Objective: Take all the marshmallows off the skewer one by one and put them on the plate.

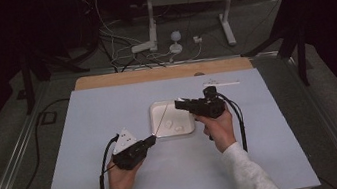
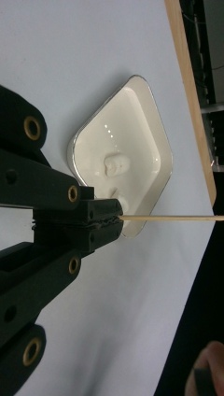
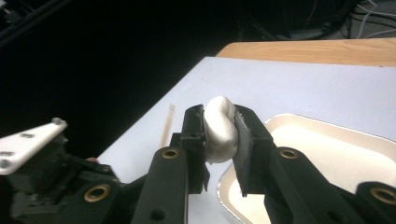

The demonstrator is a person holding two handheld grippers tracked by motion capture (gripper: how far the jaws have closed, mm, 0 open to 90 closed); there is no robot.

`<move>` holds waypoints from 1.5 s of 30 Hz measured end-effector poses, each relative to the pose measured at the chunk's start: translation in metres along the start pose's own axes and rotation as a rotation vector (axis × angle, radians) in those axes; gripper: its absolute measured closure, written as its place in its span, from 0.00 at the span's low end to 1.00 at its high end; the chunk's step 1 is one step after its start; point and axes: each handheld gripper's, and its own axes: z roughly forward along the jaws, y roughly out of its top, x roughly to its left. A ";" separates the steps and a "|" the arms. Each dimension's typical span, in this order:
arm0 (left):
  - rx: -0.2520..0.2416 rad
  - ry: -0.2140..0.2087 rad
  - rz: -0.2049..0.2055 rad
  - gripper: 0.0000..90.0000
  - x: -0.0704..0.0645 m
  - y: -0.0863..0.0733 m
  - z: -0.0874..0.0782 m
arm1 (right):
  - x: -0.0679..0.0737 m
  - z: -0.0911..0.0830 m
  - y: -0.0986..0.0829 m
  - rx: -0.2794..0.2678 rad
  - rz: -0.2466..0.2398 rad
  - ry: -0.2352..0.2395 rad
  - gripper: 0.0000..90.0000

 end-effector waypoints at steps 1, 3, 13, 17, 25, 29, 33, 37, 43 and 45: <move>-0.002 0.000 -0.002 1.00 0.000 0.000 0.000 | -0.001 0.001 -0.001 0.003 0.000 -0.006 0.84; -0.005 -0.001 -0.007 1.00 0.000 0.000 0.000 | -0.003 0.004 -0.003 0.012 -0.004 -0.019 0.83; -0.007 0.005 -0.020 1.00 0.002 0.000 0.002 | -0.007 0.018 -0.010 0.062 -0.039 -0.114 0.82; -0.009 0.009 -0.030 1.00 0.002 -0.001 0.003 | -0.008 0.023 -0.013 0.086 -0.066 -0.156 0.82; -0.010 0.011 -0.037 1.00 0.003 -0.001 0.003 | -0.012 0.032 -0.018 0.120 -0.080 -0.187 0.82; -0.016 0.015 -0.039 1.00 0.003 0.000 0.003 | -0.015 0.036 -0.020 0.133 -0.075 -0.197 0.82; -0.019 0.016 -0.042 1.00 0.003 0.000 0.002 | -0.018 0.041 -0.024 0.151 -0.074 -0.208 0.79; -0.019 0.018 -0.046 1.00 0.003 0.000 0.002 | -0.020 0.045 -0.025 0.155 -0.063 -0.234 0.60; -0.030 0.021 -0.078 1.00 0.004 0.002 0.000 | -0.020 0.045 -0.030 0.152 -0.050 -0.256 0.33; -0.029 0.021 -0.090 1.00 0.005 0.003 0.000 | -0.019 0.042 -0.032 0.144 -0.046 -0.250 0.26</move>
